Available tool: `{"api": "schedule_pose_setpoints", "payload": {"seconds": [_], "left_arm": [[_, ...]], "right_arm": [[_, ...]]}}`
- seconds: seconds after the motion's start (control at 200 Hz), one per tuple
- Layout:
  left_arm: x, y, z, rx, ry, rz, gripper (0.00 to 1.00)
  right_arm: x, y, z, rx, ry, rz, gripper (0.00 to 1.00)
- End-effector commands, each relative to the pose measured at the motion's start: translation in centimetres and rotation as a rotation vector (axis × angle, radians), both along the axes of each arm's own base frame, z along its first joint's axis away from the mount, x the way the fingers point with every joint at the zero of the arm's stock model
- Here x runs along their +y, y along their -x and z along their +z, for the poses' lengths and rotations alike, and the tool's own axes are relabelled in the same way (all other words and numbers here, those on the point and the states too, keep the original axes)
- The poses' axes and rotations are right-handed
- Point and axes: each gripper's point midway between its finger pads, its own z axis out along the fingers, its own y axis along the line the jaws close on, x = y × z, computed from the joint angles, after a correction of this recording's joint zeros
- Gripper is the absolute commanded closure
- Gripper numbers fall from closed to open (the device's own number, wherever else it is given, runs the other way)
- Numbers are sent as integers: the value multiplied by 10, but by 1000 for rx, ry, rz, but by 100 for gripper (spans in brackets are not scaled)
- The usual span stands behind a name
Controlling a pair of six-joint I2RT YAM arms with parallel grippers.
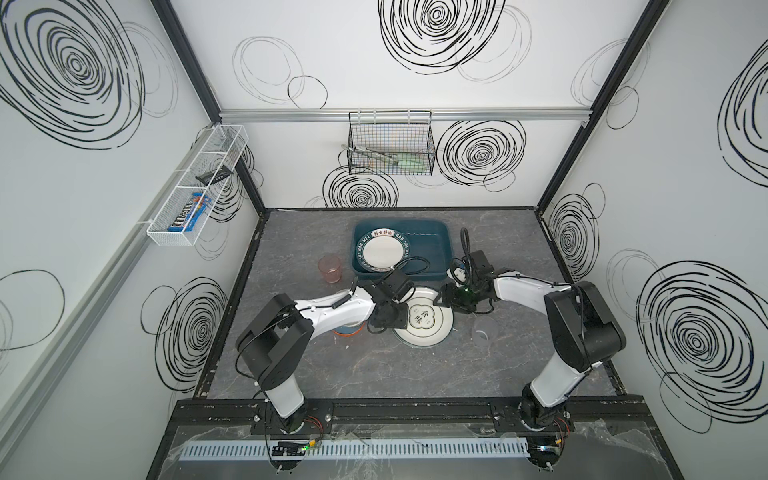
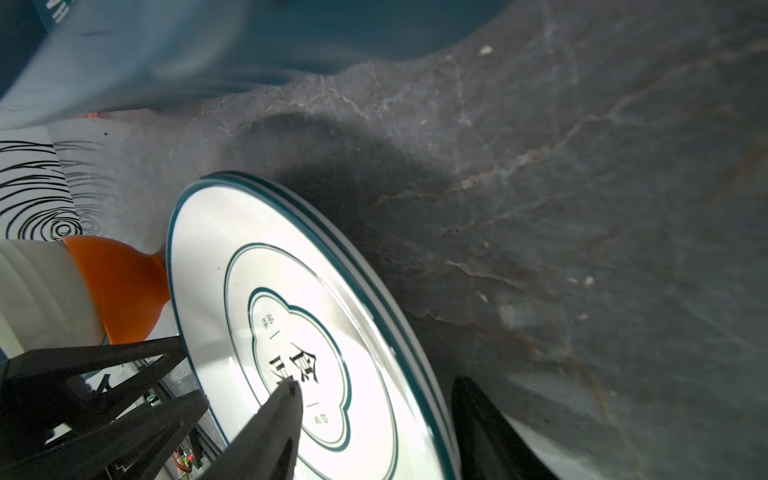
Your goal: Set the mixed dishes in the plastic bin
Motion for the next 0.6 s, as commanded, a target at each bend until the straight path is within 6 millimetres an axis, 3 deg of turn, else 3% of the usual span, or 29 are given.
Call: {"api": "schedule_pose_setpoints", "payload": {"seconds": [0.0,0.595], "left_arm": [[-6,-5,13,-35,50,11,45],[-7,-8,16,-40,37,10,49]], "right_arm": [[3,0,11,-21,-50,4,39],[5,4,6,-9,-69,12,44]]}}
